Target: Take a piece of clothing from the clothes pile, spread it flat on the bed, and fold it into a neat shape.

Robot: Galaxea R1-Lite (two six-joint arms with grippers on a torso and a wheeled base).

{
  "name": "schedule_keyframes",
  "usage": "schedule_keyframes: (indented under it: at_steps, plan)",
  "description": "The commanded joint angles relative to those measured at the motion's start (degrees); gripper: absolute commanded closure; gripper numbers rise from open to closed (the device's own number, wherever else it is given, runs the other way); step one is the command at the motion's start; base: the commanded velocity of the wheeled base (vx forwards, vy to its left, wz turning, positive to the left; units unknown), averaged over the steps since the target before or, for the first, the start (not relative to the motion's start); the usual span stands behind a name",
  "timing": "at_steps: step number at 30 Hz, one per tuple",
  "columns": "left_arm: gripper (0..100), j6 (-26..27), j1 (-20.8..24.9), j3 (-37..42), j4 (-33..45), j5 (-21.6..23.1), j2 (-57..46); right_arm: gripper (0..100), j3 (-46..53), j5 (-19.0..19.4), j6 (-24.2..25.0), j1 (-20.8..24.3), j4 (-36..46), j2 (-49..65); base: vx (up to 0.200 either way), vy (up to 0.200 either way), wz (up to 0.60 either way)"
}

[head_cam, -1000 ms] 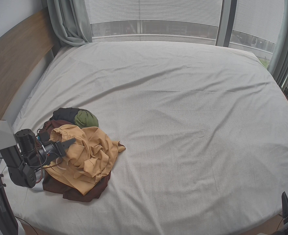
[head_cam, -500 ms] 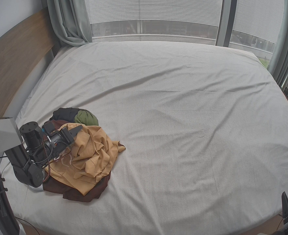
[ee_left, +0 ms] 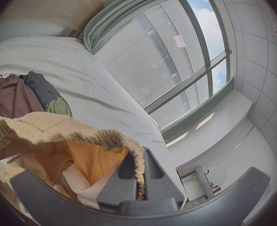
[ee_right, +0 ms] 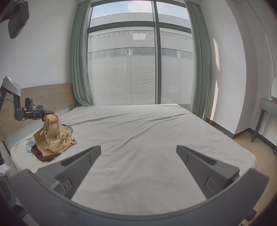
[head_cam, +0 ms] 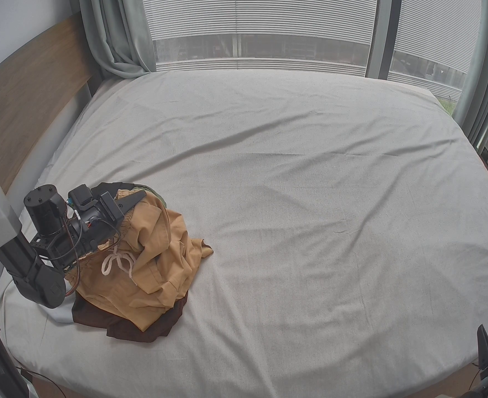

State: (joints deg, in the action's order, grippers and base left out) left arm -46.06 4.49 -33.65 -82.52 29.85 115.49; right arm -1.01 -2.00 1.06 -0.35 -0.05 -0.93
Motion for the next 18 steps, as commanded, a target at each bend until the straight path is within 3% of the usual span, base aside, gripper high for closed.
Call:
schedule_keyframes:
  at_steps: [1,18]
  plan:
    - [100,0.00,-0.09,0.16,0.25,0.20,-1.59,0,1.01,-0.02,-0.01,0.00,-0.04,0.75,0.000,0.000,0.00]
    - [100,-1.14,1.67,-0.02,0.52,0.12,-2.47,0,1.01,-0.02,0.08,0.00,-0.04,0.75,0.000,0.000,0.00]
